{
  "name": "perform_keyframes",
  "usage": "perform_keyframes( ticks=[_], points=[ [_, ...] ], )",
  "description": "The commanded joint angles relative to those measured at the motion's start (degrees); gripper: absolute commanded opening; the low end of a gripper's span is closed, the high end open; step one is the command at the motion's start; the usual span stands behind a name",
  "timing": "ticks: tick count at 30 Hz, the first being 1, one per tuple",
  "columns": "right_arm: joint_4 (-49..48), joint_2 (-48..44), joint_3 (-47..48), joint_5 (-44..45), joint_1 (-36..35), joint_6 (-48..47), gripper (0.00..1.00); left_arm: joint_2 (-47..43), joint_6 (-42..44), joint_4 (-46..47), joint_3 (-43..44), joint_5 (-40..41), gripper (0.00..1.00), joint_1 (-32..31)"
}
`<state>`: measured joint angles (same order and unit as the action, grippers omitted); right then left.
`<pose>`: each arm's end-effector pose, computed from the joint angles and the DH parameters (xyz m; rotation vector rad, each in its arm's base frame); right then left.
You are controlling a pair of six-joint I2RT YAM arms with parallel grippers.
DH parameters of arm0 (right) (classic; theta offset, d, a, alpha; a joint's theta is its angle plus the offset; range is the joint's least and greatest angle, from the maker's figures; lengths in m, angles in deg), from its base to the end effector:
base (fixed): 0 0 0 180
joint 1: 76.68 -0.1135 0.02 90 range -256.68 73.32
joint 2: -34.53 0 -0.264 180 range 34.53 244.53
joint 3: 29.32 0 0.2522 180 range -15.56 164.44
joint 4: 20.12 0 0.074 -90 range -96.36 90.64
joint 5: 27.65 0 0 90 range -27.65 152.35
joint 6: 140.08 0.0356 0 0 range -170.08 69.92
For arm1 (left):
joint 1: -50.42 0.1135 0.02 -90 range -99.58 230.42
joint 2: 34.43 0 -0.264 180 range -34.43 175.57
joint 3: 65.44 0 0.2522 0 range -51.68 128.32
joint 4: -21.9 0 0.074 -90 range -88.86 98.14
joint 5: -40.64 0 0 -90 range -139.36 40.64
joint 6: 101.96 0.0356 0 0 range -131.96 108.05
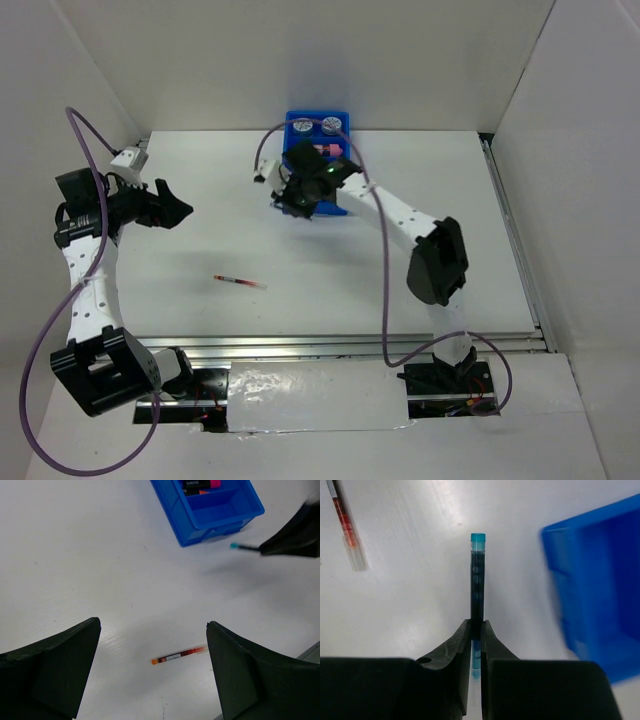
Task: Sort the stationery into containers
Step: Grab a piece of stationery with the right arm, then place the stationery into the container
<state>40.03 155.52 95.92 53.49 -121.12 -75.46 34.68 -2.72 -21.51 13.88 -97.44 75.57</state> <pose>0.3308 0.3320 0.2681 -1.5154 2.0652 0.3257 0.2429 0.0848 0.3513 0.1934 1.9711 -0.5127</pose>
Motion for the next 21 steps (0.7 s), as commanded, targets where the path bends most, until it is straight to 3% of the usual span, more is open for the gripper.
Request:
perform_keyframes(
  ticks=[1,7,15,21],
  points=[
    [-0.3,-9.5,3.1,-0.5,3.9,-11.1,0.00,0.6,-2.3,3.6,0.4,-2.6,0.99,-0.8],
    [-3.0,-4.1,7.3,-8.2,14.0,-18.1,0.00,1.0,-3.2,5.6,-0.3,-1.0,0.99,-2.2],
    [-10.8,-0.9,2.5,-12.9,15.6,-28.4,0.00,2.5,-2.2,5.5,-0.3,0.4,0.99,-3.9],
    [-10.7,2.5,5.7,-12.7,15.1,-30.2,0.00,1.9,0.0,4.8,-2.5,1.7,0.99,-3.8]
  ],
)
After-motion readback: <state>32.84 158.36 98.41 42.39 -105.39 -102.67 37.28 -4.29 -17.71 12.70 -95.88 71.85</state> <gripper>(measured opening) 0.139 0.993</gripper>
